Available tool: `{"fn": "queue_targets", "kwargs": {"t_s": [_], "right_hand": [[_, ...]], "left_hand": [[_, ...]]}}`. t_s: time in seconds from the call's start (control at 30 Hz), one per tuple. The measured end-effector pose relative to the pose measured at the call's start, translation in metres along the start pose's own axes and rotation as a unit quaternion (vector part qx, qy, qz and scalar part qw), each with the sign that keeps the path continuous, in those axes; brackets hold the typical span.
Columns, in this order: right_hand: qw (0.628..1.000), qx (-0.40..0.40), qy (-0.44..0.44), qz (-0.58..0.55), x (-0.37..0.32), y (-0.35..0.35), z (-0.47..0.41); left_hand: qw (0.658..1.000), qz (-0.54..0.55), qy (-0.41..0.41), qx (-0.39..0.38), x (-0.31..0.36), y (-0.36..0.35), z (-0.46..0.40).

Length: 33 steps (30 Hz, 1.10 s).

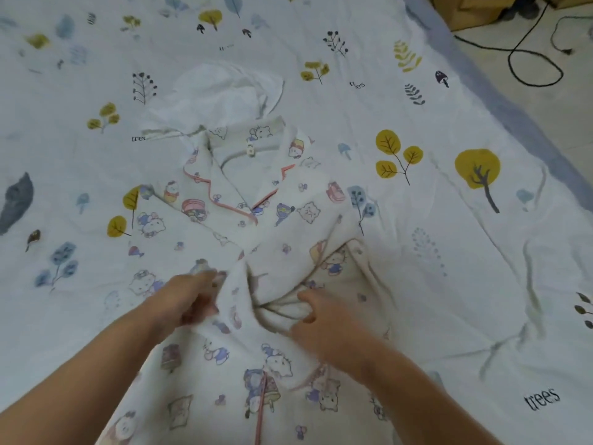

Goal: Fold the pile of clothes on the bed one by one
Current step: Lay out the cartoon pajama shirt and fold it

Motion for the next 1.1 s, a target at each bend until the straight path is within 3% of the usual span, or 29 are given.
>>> {"fn": "queue_targets", "kwargs": {"t_s": [0.07, 0.13, 0.27, 0.37, 0.4, 0.47, 0.53, 0.57, 0.6, 0.67, 0.73, 0.8, 0.87, 0.97, 1.03, 1.1], "right_hand": [[0.998, 0.053, -0.018, -0.004, 0.007, 0.013, -0.006], [0.995, 0.094, -0.031, 0.01, 0.01, 0.028, -0.008], [0.994, -0.001, -0.023, 0.108, 0.006, 0.008, -0.003], [0.971, 0.01, 0.031, 0.238, -0.001, -0.008, -0.002], [0.974, 0.026, 0.033, 0.221, -0.005, -0.007, 0.0], [0.997, 0.011, 0.006, 0.071, -0.006, -0.009, 0.004], [0.991, -0.07, -0.032, -0.105, -0.009, -0.028, 0.013], [0.986, -0.104, -0.045, -0.121, -0.01, -0.038, 0.018], [0.989, -0.119, -0.044, -0.079, -0.008, -0.046, 0.019], [0.995, -0.085, -0.024, 0.054, -0.005, -0.047, 0.014], [0.994, 0.016, -0.001, 0.108, -0.01, -0.029, 0.005], [0.983, 0.148, 0.043, 0.097, -0.025, 0.0, 0.001], [0.962, 0.224, 0.09, 0.131, -0.041, 0.018, -0.005], [0.929, 0.179, 0.098, 0.308, -0.049, 0.008, -0.033], [0.9, 0.135, 0.081, 0.406, -0.042, -0.004, -0.052], [0.866, 0.167, 0.128, 0.454, -0.047, -0.006, -0.06]], "left_hand": [[0.994, -0.05, 0.039, -0.094, -0.02, -0.017, 0.008], [0.985, -0.081, 0.008, -0.153, -0.027, -0.031, 0.013], [0.988, 0.05, -0.011, -0.145, -0.039, -0.046, 0.012], [0.985, 0.086, -0.039, -0.143, -0.029, -0.052, 0.017], [0.984, 0.09, -0.063, -0.142, -0.02, -0.05, 0.022], [0.973, 0.144, -0.116, -0.139, 0.007, -0.04, 0.036], [0.95, 0.215, -0.151, -0.169, 0.027, -0.027, 0.047], [0.949, 0.209, -0.157, -0.176, 0.033, -0.021, 0.052], [0.961, 0.154, -0.164, -0.163, 0.033, -0.014, 0.051], [0.981, -0.066, -0.167, -0.08, 0.02, 0.001, 0.037], [0.945, -0.285, -0.156, 0.026, 0.006, 0.018, 0.023], [0.933, -0.336, -0.123, 0.048, -0.015, 0.025, 0.015], [0.971, -0.227, -0.07, -0.025, -0.043, 0.026, 0.014], [0.981, -0.086, -0.051, -0.167, -0.071, 0.012, 0.029], [0.978, -0.037, -0.082, -0.186, -0.083, 0.014, 0.034], [0.979, 0.035, -0.086, -0.181, -0.093, 0.025, 0.034]]}}
Point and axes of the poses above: each hand's wrist, its own z-axis away from the middle knuckle, its own y-axis out of the back of the hand, x = y × z, the point moved 9 cm from there along -z, towards the middle knuckle, and after that the axes turned 2 degrees about -z, right-handed, at the moved point
